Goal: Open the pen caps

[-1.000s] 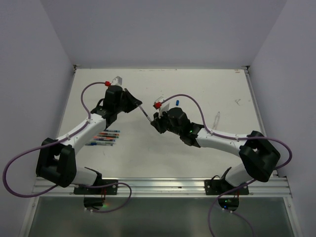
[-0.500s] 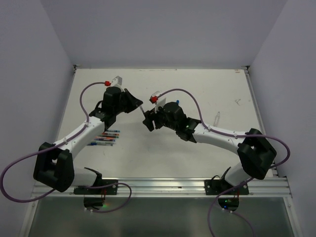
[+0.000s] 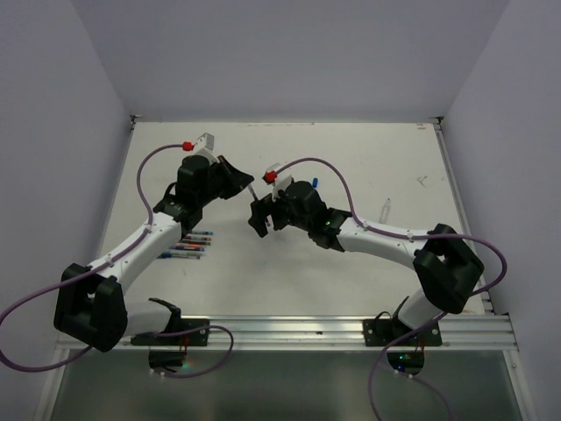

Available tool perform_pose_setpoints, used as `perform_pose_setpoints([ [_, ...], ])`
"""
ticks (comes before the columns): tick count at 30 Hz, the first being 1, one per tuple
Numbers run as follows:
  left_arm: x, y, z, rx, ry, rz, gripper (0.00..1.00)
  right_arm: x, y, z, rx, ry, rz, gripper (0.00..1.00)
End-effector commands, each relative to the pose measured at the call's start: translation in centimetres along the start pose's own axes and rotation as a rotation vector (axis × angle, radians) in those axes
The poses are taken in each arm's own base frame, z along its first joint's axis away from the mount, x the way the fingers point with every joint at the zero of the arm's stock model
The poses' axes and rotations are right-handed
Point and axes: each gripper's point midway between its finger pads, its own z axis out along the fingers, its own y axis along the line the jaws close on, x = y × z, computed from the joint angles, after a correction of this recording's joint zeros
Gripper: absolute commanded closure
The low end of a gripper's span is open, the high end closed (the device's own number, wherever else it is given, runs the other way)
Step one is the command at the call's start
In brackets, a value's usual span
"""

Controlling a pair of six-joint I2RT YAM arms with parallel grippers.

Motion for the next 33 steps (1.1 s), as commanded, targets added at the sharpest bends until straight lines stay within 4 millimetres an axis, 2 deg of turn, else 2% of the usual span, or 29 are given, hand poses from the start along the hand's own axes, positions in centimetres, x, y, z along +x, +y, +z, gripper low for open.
perform_pose_setpoints([
  [1,-0.7,-1.7,-0.6,0.083,-0.024,0.032,1.0,-2.1,0.3,-0.4,-0.01,-0.065,0.031,0.01],
  [2,-0.7,-1.7,-0.6,0.087,-0.025,0.037,1.0,-1.5,-0.1,-0.1,-0.003,-0.04,0.034,0.06],
  [5,-0.7,-1.8,-0.7,0.088,-0.024,0.049,1.0,-1.7,0.5,0.0,-0.049,-0.033,0.041,0.16],
  [9,-0.5,-1.5,-0.7,0.084,-0.018,0.064,1.0,-1.7,0.7,0.0,-0.067,-0.046,0.05,0.2],
  [13,-0.4,-1.8,-0.7,0.1,-0.015,0.071,1.0,-1.5,0.6,0.5,-0.074,-0.032,0.052,0.29],
  [18,-0.4,-1.6,-0.6,0.097,-0.018,0.091,1.0,-2.2,0.8,0.6,-0.078,-0.049,0.055,0.52],
  [19,-0.4,-1.6,-0.6,0.098,-0.017,0.091,1.0,-2.2,0.8,0.8,-0.079,-0.045,0.056,0.61],
  [22,-0.5,-1.5,-0.6,0.096,-0.026,0.101,1.0,-2.3,0.8,1.0,-0.074,-0.039,0.062,0.81],
  [23,-0.6,-1.5,-0.6,0.094,-0.029,0.105,1.0,-2.1,0.7,1.2,-0.071,-0.031,0.063,0.97],
  [24,-0.9,-1.3,-0.6,0.078,-0.041,0.106,1.0,-2.0,0.8,1.3,-0.072,-0.023,0.064,1.0],
  [29,-2.0,0.4,-0.5,-0.04,-0.098,0.097,1.0,-0.7,0.1,1.8,-0.032,0.013,0.052,1.0],
  [33,-3.6,2.4,-0.8,-0.165,-0.197,0.055,1.0,0.5,-0.9,1.7,0.045,0.033,0.04,1.0],
])
